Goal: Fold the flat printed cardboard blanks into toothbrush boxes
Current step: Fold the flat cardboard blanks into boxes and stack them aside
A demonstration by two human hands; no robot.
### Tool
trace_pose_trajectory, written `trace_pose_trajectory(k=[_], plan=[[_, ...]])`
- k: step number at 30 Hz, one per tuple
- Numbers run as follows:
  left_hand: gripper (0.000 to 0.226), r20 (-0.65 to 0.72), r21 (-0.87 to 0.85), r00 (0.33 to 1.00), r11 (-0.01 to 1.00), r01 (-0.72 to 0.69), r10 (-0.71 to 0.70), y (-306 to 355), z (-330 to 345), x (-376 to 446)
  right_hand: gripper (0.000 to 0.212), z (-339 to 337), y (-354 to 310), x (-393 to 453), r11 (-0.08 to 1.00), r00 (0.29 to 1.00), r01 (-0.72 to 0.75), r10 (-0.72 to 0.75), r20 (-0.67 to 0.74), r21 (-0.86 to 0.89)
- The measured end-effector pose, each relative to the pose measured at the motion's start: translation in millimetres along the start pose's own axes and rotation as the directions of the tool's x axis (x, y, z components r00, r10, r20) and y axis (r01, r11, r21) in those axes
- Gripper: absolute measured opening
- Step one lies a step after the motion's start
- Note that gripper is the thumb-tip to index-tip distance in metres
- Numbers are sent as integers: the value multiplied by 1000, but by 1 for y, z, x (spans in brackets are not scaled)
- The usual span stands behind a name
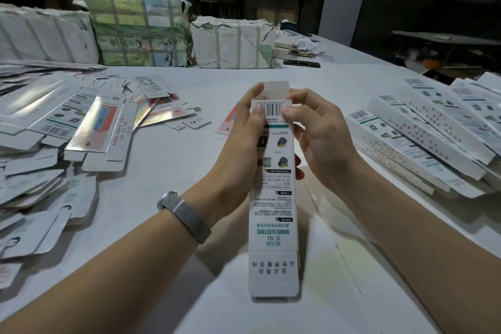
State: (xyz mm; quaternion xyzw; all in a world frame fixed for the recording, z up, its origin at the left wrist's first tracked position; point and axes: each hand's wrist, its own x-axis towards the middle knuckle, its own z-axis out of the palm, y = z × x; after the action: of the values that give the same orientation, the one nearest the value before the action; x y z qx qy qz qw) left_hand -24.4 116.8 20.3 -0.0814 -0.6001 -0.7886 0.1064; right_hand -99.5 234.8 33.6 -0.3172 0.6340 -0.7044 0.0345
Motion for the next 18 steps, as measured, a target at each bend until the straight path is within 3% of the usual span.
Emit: trace_pose_trajectory(k=[2, 7, 10, 14, 18], plan=[[40, 12, -19, 1000, 1000, 9, -8, -1, 2, -1, 6, -2, 2, 1, 998, 999, 33, -33, -7, 45], [51, 2, -43, 1000, 999, -14, 14, -4, 4, 0, 36, -5, 0, 4, 985, 998, 59, -60, 1, 162], [49, 6, -64, 1000, 998, 19, -19, -4, 3, 0, 28, -6, -2, 4, 995, 997, 71, -73, 22, 73], [20, -40, -10, 999, 1000, 14, -14, -1, 6, -1, 12, -4, -4, 2, 997, 1000, 16, -18, 19, 80], [17, -44, 137, 999, 990, 25, -19, -3, 7, 1, 18, -4, -6, 3, 989, 999, -43, 42, 10, 140]])
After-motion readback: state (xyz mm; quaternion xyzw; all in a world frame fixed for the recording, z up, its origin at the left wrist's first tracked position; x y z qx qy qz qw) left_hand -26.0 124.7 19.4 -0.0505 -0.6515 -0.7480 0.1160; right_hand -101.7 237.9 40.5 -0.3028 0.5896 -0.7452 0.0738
